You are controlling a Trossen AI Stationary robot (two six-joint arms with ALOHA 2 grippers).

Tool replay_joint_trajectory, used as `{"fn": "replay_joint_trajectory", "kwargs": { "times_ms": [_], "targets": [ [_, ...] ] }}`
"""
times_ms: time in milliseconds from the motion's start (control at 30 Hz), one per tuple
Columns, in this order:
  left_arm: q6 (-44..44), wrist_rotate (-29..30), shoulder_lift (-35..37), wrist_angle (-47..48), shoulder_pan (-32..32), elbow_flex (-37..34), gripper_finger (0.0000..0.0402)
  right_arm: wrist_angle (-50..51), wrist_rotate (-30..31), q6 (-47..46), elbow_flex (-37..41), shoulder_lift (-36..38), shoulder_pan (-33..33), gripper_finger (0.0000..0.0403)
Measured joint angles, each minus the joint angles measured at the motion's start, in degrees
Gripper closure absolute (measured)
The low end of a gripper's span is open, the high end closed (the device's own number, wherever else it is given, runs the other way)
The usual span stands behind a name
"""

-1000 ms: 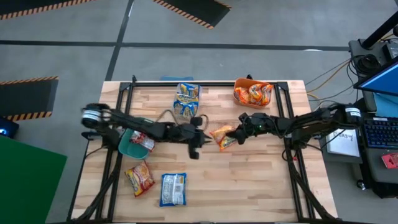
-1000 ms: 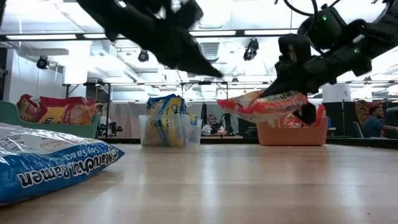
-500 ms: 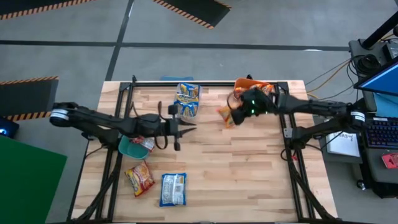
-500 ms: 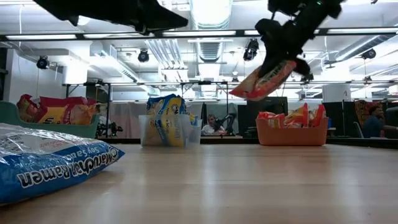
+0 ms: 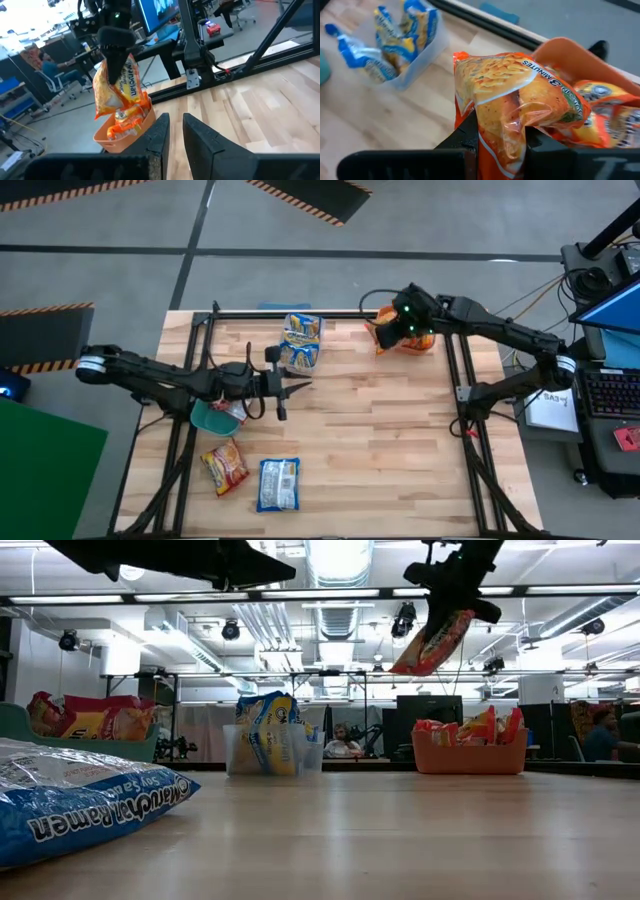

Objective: Sort Maruchan noodles
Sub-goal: Put the orange noodle pack into the orange bin

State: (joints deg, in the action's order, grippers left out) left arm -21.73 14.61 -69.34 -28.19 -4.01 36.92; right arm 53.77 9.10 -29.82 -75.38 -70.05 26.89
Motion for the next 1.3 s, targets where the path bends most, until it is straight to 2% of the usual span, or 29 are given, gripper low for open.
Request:
{"fn": "replay_joint_trajectory", "kwargs": {
  "times_ms": [200,433,600,867,1067,1300],
  "targets": [
    [-5.1,0.1,0.0,0.1,0.2,1.7,0.0365,5.0,1.1,-0.1,-3.9,-1.0,5.9,0.0359],
    [-10.3,0.1,-0.5,-0.3,1.1,3.9,0.0365,11.9,2.9,-0.1,-8.4,-4.5,17.3,0.0359],
    [-11.5,0.1,-1.3,-0.2,2.7,4.8,0.0365,12.4,-1.6,2.1,-8.6,-8.9,22.3,0.0359],
    [-12.1,-0.1,-2.4,-0.3,5.2,5.5,0.0365,12.1,-1.8,6.9,-8.5,-17.4,20.8,0.0359],
    [-12.1,-0.1,-3.6,-0.9,6.5,5.5,0.0365,10.4,2.9,7.7,-8.5,-23.8,19.2,0.0359],
    [-13.0,-0.2,-5.0,-5.8,6.5,5.5,0.0365,9.9,6.4,8.5,-8.6,-31.1,19.1,0.0359]
  ]
}}
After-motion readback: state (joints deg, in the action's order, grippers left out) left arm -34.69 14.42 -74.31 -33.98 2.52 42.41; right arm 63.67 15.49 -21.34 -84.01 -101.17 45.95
